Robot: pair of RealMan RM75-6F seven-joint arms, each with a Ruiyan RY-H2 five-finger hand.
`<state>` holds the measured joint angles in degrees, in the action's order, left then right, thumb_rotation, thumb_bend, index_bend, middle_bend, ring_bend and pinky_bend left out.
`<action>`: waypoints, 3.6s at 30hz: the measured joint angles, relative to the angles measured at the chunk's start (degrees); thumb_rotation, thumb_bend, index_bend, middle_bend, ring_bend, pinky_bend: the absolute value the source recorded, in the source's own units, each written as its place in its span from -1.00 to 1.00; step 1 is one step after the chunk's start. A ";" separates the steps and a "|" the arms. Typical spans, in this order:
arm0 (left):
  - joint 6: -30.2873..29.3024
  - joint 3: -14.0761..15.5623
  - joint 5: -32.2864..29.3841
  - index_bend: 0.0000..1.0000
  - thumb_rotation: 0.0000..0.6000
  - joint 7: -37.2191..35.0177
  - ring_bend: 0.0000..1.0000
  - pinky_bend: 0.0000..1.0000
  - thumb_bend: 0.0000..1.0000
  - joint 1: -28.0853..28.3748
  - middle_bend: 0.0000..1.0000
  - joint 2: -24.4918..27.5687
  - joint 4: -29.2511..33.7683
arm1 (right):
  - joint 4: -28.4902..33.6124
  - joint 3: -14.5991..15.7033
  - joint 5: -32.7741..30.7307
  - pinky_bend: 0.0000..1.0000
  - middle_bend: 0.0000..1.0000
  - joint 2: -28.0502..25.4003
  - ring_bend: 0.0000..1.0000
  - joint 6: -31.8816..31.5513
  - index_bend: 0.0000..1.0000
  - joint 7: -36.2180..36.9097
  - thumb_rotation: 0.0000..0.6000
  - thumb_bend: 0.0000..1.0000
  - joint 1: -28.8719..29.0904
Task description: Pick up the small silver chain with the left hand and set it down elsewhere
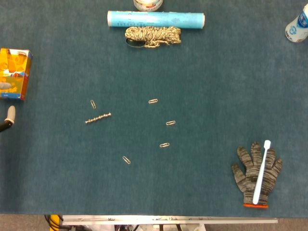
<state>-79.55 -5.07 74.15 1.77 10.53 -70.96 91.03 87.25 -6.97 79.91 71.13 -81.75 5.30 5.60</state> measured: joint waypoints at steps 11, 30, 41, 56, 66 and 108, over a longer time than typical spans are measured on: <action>0.92 -0.07 1.27 -0.37 1.00 0.67 -1.00 -0.72 -0.23 0.47 -0.92 -0.07 0.61 | -0.77 -0.15 0.50 -0.36 -0.44 0.44 -0.59 0.45 -0.53 0.46 1.00 -1.00 0.67; 10.03 2.46 6.12 -0.33 1.00 5.35 -1.00 -0.72 -0.32 6.16 -0.92 -1.58 7.68 | 0.96 -0.38 1.87 -0.36 -0.44 -1.29 -0.59 -2.57 -0.51 -1.66 1.00 -1.00 0.03; 18.46 2.01 -0.81 -0.19 1.00 12.43 -1.00 -0.72 -0.32 10.91 -0.92 -3.01 8.97 | 0.27 -0.09 1.56 -0.36 -0.44 -1.48 -0.59 -3.07 -0.51 -0.24 1.00 -1.00 -0.79; 20.33 1.17 -12.95 -0.18 1.00 24.17 -1.00 -0.72 -0.32 15.58 -0.92 -5.48 12.09 | -1.68 0.11 1.48 -0.36 -0.44 -0.55 -0.59 -3.34 -0.51 1.71 1.00 -1.00 -1.39; 20.42 1.48 -14.90 -0.17 1.00 24.30 -1.00 -0.72 -0.55 16.98 -0.92 -7.14 10.69 | -1.75 -0.03 1.56 -0.36 -0.44 -0.40 -0.59 -3.33 -0.51 1.71 1.00 -1.00 -1.34; 20.32 1.40 -27.93 -0.06 1.00 28.98 -1.00 -0.72 -0.55 22.89 -0.92 -14.50 6.12 | -3.00 -0.07 1.69 -0.36 -0.44 0.57 -0.59 -3.78 -0.51 3.16 1.00 -1.00 -1.91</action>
<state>-59.23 -3.67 46.21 30.75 33.42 -85.46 97.15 84.26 -7.04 81.59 71.71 -85.53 8.46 3.69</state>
